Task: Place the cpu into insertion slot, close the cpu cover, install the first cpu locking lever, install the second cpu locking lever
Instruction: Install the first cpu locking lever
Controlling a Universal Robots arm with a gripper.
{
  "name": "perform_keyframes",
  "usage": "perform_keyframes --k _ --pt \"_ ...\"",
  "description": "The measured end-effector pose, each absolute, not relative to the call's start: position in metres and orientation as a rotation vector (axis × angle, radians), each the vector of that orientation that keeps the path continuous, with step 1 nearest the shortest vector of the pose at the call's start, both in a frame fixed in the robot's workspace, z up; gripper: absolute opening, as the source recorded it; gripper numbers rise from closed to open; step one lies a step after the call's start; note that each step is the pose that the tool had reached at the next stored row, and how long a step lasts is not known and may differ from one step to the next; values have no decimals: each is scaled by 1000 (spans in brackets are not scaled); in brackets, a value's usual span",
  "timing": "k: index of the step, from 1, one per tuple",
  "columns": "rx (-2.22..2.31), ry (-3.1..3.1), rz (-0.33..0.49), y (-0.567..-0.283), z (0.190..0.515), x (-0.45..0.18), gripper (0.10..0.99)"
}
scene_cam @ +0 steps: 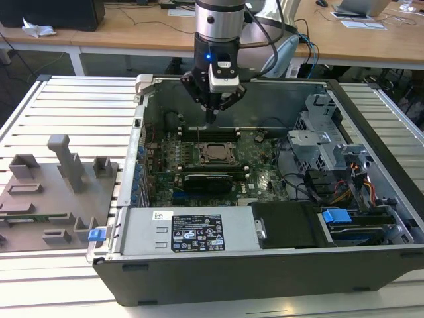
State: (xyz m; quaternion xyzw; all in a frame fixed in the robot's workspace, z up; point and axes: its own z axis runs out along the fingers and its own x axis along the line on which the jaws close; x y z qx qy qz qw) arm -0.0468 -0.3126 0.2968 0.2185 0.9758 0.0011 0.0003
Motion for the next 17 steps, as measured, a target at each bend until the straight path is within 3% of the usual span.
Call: perform_keyframes --k 17 --pt "164 3137 4 -313 297 -47 106"
